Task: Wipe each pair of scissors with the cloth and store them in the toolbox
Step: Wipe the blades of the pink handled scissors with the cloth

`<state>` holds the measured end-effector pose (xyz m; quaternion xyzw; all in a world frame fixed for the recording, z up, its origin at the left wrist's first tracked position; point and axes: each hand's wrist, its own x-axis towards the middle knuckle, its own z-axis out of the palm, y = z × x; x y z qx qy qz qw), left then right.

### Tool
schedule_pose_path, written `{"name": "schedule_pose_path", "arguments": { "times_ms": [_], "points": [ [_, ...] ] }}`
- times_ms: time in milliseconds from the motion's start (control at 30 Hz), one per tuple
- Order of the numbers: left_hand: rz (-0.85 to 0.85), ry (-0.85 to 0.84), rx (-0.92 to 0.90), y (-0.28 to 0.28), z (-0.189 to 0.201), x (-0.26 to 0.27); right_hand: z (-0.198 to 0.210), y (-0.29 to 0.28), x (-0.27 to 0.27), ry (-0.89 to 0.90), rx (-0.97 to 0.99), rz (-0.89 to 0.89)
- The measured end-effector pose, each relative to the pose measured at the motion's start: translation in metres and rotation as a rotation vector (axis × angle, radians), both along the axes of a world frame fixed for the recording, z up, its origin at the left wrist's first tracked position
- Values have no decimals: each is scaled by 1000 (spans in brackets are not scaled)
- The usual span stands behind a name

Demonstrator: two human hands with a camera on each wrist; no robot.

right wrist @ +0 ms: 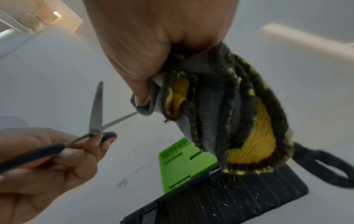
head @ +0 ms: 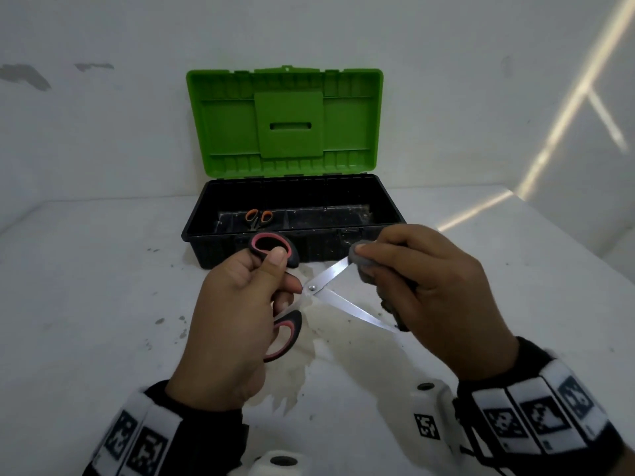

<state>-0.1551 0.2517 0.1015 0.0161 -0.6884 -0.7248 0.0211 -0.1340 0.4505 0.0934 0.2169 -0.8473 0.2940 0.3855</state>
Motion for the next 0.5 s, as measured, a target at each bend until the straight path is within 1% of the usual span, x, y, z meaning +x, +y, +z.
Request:
{"name": "schedule_pose_path", "arguments": {
  "times_ms": [133, 233, 300, 400, 500],
  "points": [
    [6, -17, 4, 2, -6, 1, -7, 10, -5, -66, -123, -38],
    [6, -3, -1, 1, -9, 0, -4, 13, -3, -95, -212, -31],
    [2, 41, -23, 1, -10, -1, 0, 9, 0, -93, -187, 2],
    [2, 165, -75, 1, -9, 0, -1, 2, 1, -82, -58, -4],
    [3, 299, -131, 2, -10, 3, -3, 5, -2, -127, -56, -29]
  ]
}}
